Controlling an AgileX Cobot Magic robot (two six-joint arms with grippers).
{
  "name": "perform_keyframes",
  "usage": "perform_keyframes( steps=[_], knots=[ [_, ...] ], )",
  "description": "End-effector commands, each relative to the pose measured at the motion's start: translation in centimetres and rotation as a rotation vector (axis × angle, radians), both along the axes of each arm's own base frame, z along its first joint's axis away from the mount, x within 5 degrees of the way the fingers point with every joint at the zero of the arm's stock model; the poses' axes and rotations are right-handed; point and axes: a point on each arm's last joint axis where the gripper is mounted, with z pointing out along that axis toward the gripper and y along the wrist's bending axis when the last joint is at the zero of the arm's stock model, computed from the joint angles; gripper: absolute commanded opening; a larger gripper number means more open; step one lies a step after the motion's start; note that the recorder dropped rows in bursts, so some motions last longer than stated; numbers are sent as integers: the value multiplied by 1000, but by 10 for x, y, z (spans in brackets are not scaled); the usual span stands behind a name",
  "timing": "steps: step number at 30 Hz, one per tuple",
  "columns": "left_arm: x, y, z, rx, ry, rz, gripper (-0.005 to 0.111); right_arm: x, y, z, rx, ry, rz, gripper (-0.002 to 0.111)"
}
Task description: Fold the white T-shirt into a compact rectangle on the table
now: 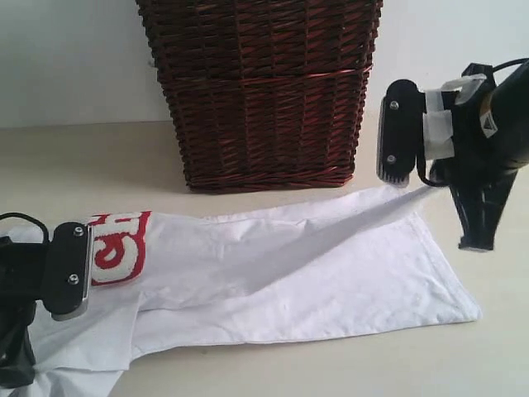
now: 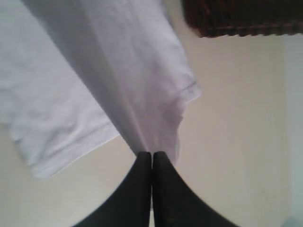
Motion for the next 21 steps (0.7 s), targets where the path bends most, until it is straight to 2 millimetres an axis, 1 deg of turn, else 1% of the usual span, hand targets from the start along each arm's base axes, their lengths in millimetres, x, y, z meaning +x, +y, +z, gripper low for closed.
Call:
perform_keyframes(
  steps=[1, 2, 4, 7, 11, 12, 13, 14, 15, 16, 17, 18, 19, 20, 21],
  knots=[
    [0, 0, 3, 2, -11, 0, 0, -31, 0, -1, -47, 259, 90, 0],
    [0, 0, 3, 2, -11, 0, 0, -36, -1, -3, -56, 316, 95, 0],
    [0, 0, 3, 2, -11, 0, 0, -42, -3, -6, -73, 377, 90, 0],
    [0, 0, 3, 2, -11, 1, 0, -49, -5, -19, -87, 433, 85, 0],
    [0, 0, 3, 3, -11, 17, 0, -57, -9, -49, -142, 515, 148, 0],
    [0, 0, 3, 3, -11, 17, 0, -58, -10, -63, -155, 522, 178, 0],
    [0, 0, 3, 3, -11, 17, 0, -57, -10, -70, -160, 517, 185, 0],
    [0, 0, 3, 6, -10, 26, 0, -53, -9, -82, -165, 502, 194, 2],
    [-1, 0, 3, 10, -2, 43, 0, -50, -7, -86, -156, 497, 172, 6],
    [-5, 3, 3, 34, 39, 77, 0, -44, -7, -93, -167, 466, 149, 17],
    [-10, 6, 3, 69, 91, 76, 2, -39, -8, -96, -191, 434, 138, 23],
    [-16, 10, 4, 117, 163, 71, 8, -31, -9, -99, -202, 359, 75, 32],
    [-16, 10, 4, 117, 163, 71, 13, -26, -10, -99, -208, 312, 45, 36],
    [-16, 9, 4, 116, 163, 75, 24, -19, -10, -98, -187, 238, -22, 40],
    [-17, 10, 4, 118, 165, 92, 33, -16, -10, -96, -177, 196, -32, 40]
  ],
)
